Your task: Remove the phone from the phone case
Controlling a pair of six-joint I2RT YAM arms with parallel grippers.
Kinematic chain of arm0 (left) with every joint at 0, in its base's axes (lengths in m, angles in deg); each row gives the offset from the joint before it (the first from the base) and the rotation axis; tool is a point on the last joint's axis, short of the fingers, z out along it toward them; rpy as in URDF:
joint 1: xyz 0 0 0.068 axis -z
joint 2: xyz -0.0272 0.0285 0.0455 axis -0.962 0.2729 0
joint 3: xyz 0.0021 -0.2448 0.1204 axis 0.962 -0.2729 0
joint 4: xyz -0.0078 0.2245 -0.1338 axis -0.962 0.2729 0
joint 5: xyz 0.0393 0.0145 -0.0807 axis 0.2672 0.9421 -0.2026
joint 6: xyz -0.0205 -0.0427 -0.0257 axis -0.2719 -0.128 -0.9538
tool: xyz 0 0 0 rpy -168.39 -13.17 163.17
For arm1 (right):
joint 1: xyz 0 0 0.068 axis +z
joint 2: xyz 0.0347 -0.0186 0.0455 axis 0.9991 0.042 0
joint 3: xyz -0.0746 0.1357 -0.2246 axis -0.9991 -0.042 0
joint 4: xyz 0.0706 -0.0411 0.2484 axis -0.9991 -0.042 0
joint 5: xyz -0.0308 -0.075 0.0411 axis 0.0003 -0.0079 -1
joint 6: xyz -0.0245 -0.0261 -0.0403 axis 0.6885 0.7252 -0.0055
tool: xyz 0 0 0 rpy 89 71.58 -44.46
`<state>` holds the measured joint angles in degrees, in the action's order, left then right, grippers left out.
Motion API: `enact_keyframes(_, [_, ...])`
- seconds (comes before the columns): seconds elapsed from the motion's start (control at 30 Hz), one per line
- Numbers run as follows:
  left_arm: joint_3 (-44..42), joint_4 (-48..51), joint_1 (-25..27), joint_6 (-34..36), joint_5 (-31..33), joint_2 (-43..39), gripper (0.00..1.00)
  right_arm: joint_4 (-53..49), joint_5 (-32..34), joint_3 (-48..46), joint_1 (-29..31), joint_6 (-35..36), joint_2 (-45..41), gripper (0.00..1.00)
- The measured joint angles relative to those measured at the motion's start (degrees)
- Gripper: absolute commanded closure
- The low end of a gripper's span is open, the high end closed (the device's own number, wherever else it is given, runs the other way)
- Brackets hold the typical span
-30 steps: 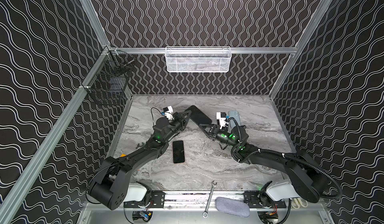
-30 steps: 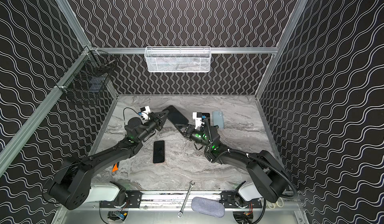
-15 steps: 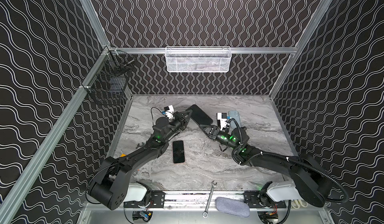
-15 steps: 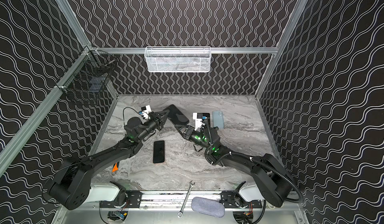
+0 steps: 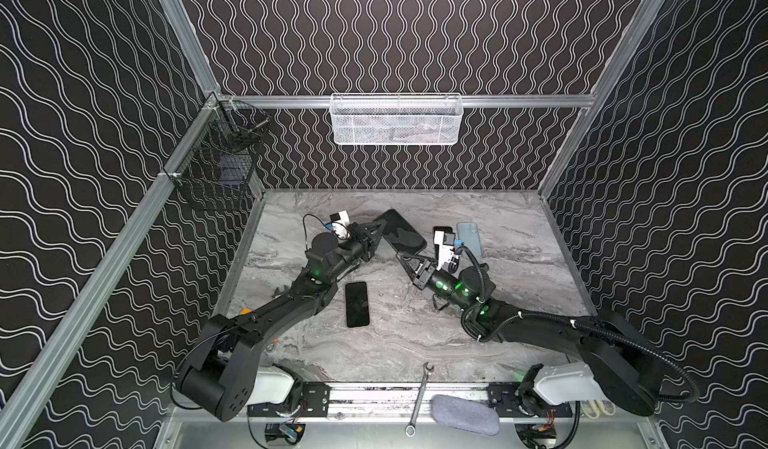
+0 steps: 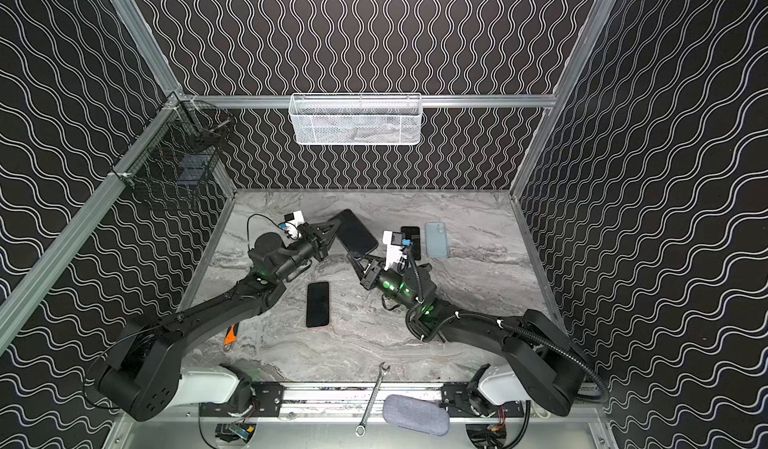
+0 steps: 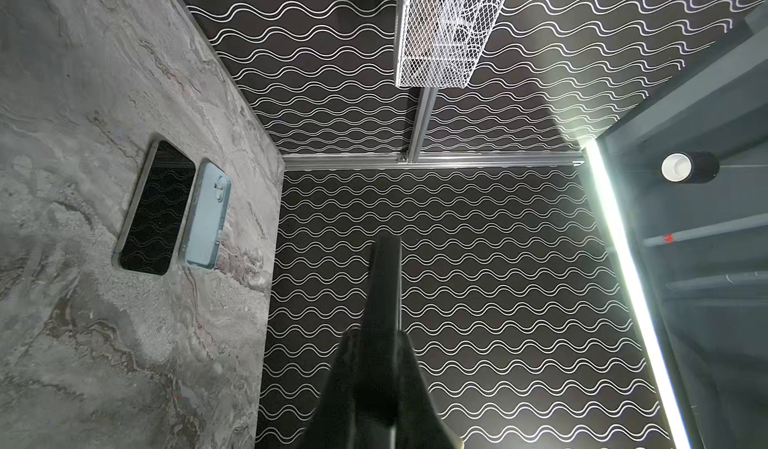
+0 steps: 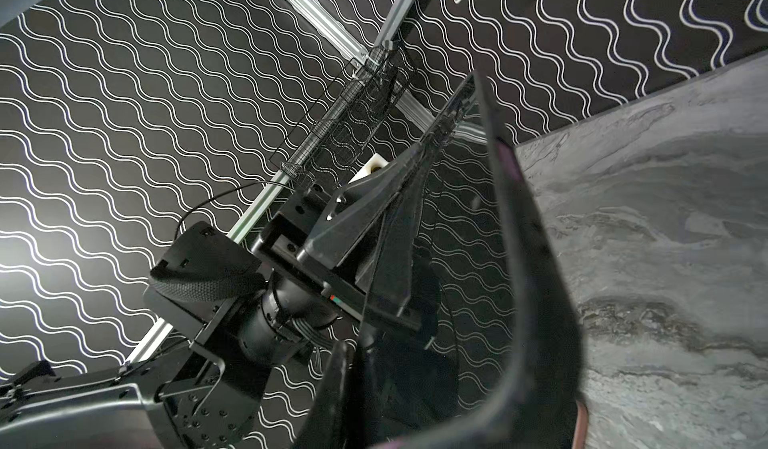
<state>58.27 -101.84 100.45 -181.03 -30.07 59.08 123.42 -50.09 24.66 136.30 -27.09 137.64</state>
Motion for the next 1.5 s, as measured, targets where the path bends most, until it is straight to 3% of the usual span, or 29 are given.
enact_keyframes(0.37, [0.55,2.12,0.02,-0.28,-1.66,0.07,1.00,4.66,1.73,-2.62,0.31,2.36,0.66,0.82])
enact_keyframes(0.6, [1.20,3.23,-0.20,-0.28,-2.38,1.25,1.00,3.02,1.92,-3.54,0.24,5.49,0.02,0.68])
enact_keyframes(0.87, [2.99,0.11,-1.51,-1.77,-0.83,2.01,1.00,-3.89,-0.57,-3.74,0.20,7.04,-1.38,0.43])
enact_keyframes(1.3, [2.89,-0.52,-1.68,-1.77,0.07,2.60,1.00,-5.92,-3.91,-2.10,0.15,6.62,-7.58,0.42])
enact_keyframes(1.5, [2.95,-0.52,-1.99,-1.79,-0.20,2.69,1.00,-7.50,-4.44,0.35,-1.31,6.14,-7.26,0.53])
